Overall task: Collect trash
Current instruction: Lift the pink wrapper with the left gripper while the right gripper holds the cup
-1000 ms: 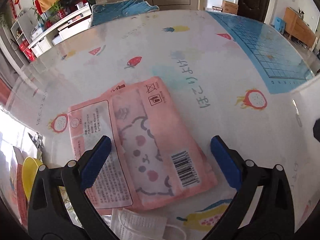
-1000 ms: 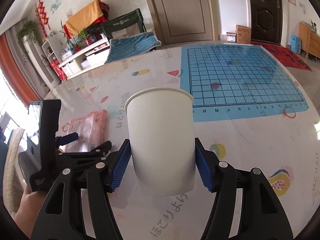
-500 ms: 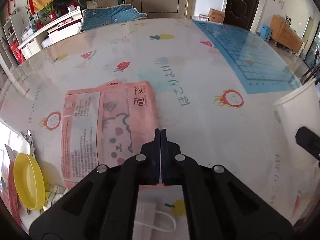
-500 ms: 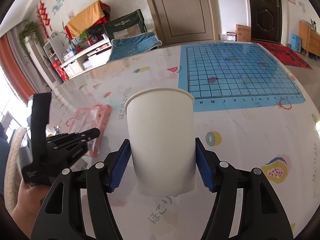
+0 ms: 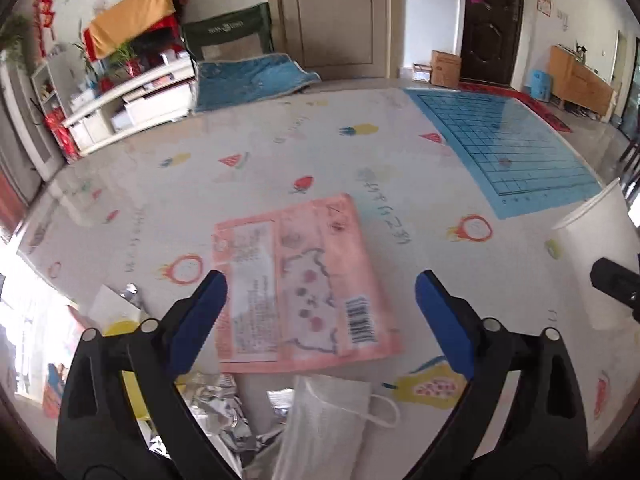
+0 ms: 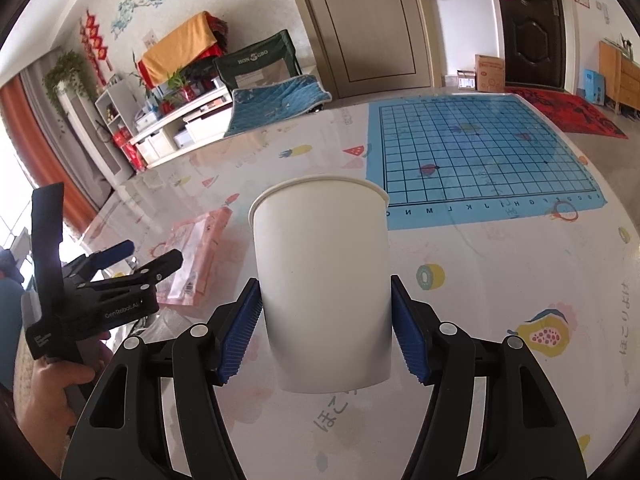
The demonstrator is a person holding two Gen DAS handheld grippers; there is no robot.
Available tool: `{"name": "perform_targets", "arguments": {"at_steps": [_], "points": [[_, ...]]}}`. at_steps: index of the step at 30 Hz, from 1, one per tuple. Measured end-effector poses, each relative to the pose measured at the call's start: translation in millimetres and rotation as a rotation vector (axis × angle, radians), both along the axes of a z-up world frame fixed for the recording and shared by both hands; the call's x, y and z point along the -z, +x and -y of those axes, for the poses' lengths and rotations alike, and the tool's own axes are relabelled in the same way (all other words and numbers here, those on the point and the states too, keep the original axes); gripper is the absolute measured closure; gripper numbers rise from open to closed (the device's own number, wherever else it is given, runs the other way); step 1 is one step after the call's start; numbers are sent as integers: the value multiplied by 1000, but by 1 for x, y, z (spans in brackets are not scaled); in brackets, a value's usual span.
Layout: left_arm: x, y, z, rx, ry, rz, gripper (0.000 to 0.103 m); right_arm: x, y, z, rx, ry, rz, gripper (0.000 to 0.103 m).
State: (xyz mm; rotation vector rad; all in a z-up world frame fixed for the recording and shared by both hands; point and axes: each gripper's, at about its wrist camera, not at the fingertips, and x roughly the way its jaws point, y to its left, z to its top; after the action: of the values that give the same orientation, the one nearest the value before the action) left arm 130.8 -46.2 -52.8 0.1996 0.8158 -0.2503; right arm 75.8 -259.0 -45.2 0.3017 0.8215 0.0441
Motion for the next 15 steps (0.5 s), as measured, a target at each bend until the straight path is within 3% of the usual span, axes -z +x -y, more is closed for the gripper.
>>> {"name": "perform_targets", "arguments": {"at_steps": [4,7,9,12,15], "points": [[10,-4,20,26,75,16,6,6,2,2,3,15,-8,39],[34,1,47,-4,324,44,6,11,1,3,2,24,-11,39],[47,5,52,-27,403,42,6,12,0,3,-3,21,-11,39],[59,14,54,-47,398,5,6,12,0,5,-5,17,-6,39],[62,16,57,-58,420,38,5,11,-1,9,6,33,5,39]]}}
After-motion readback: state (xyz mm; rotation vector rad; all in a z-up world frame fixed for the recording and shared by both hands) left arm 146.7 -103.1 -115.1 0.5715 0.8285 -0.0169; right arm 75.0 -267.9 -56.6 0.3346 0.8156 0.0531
